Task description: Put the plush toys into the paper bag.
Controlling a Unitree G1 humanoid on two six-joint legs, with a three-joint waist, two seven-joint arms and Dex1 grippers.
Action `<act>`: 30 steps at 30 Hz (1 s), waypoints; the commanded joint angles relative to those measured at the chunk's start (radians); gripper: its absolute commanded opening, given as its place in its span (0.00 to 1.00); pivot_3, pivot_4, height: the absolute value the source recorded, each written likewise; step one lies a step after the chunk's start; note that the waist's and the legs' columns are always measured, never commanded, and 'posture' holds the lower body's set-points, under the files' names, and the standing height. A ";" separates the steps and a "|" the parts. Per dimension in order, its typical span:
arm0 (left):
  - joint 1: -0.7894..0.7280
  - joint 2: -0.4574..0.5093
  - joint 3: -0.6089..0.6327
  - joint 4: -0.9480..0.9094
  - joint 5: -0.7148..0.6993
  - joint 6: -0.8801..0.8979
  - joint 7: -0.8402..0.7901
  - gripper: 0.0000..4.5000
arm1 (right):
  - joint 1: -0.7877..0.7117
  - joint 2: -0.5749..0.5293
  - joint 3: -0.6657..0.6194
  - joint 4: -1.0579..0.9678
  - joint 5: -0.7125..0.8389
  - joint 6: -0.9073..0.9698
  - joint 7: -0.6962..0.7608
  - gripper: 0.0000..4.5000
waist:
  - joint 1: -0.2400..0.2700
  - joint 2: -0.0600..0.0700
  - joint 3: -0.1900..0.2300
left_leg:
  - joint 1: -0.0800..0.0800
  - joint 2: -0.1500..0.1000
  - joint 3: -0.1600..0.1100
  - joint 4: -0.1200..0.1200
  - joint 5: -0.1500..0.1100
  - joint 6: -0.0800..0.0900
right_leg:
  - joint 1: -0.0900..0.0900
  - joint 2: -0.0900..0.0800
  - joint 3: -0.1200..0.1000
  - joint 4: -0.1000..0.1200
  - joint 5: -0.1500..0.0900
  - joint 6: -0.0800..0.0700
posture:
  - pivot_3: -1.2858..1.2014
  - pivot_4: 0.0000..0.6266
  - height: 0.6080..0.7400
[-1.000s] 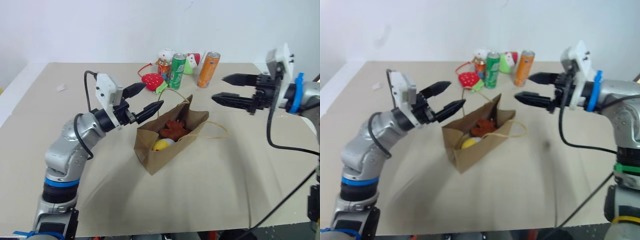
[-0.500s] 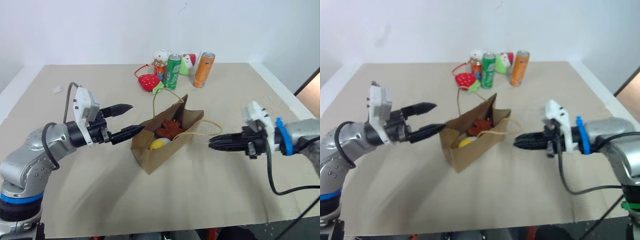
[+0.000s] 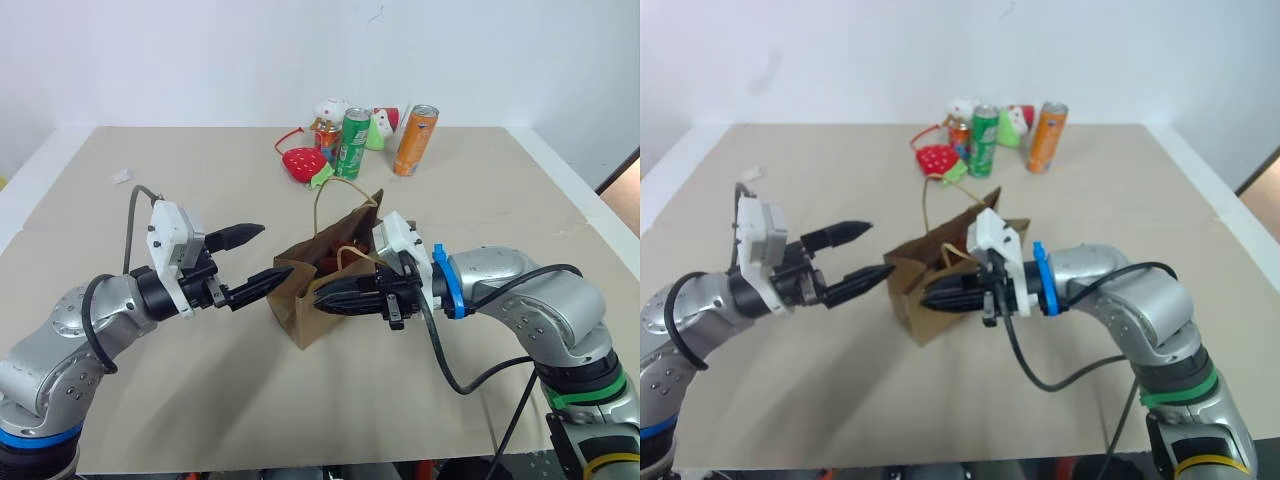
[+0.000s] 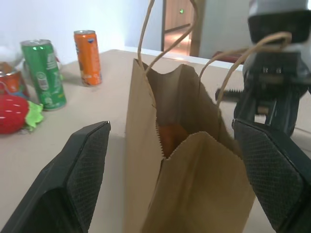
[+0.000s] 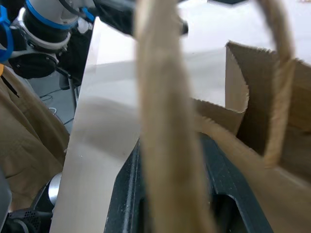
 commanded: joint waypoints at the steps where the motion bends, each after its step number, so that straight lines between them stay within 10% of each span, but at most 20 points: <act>1: 0.017 -0.005 -0.010 -0.061 -0.031 -0.006 0.015 0.92 | -0.026 0.033 0.031 -0.001 -0.043 -0.040 -0.029 0.19 | 0.000 0.000 0.000 | 0.000 0.000 0.000 0.000 0.000 0.000 | 0.000 0.000 0.000 0.000 0.000 0.000 | 0.52 0.24 1.00; 9: 0.041 0.036 -0.020 -0.099 -0.152 0.052 0.015 0.92 | -0.030 0.048 0.053 0.016 -0.087 -0.064 -0.027 0.19 | -0.001 0.000 0.000 | 0.000 0.001 0.000 0.000 0.000 0.000 | 0.000 0.001 0.000 0.000 0.000 0.000 | 0.52 0.24 1.00; 30: 0.073 -0.053 -0.131 -0.079 0.214 -0.231 0.058 0.92 | -0.011 0.026 0.038 0.009 -0.110 -0.068 -0.010 0.19 | 0.000 0.000 0.000 | 0.000 0.000 0.000 -0.001 0.000 0.000 | -0.001 0.000 0.000 0.000 0.000 0.000 | 0.52 0.24 1.00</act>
